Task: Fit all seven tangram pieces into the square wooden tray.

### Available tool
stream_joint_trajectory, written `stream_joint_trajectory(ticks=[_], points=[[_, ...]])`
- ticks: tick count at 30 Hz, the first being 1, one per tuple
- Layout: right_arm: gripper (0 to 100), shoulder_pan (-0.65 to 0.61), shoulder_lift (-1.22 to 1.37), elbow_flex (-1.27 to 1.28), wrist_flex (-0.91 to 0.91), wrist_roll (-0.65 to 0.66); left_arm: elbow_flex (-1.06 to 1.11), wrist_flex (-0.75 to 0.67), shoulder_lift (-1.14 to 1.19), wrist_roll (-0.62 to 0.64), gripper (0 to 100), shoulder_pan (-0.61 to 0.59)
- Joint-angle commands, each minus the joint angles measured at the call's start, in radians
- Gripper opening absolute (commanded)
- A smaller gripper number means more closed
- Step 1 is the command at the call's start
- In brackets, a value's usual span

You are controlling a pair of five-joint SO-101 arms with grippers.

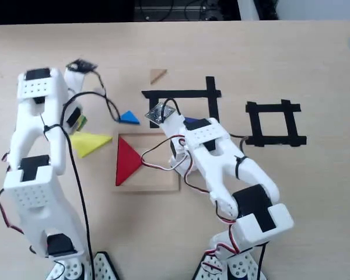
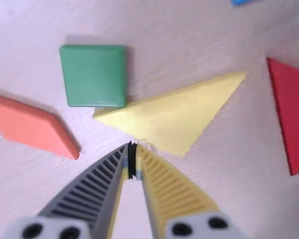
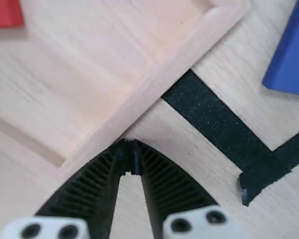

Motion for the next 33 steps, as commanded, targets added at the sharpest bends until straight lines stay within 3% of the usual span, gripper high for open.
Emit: stream_joint_trajectory(ticks=[1,7,12,18,23,33], points=[[1.1,-0.012,-0.005,0.004,0.011,0.008,-0.108,0.044,-0.077,0.077,3,0.104],[1.1,-0.009,-0.005,0.004,0.011,0.008,-0.025,-0.183,0.017,0.196,3,0.217],[1.1,-0.009,-0.005,0.004,0.011,0.008,-0.051,-0.212,0.132,0.201,3,0.245],[1.1,-0.009,-0.005,0.004,0.011,0.008,-0.151,-0.017,0.209,0.196,3,0.277],[1.1,-0.009,-0.005,0.004,0.011,0.008,-0.091,0.104,0.219,0.149,3,0.272],[1.1,-0.009,-0.005,0.004,0.011,0.008,0.196,0.118,0.190,0.005,3,0.240]])
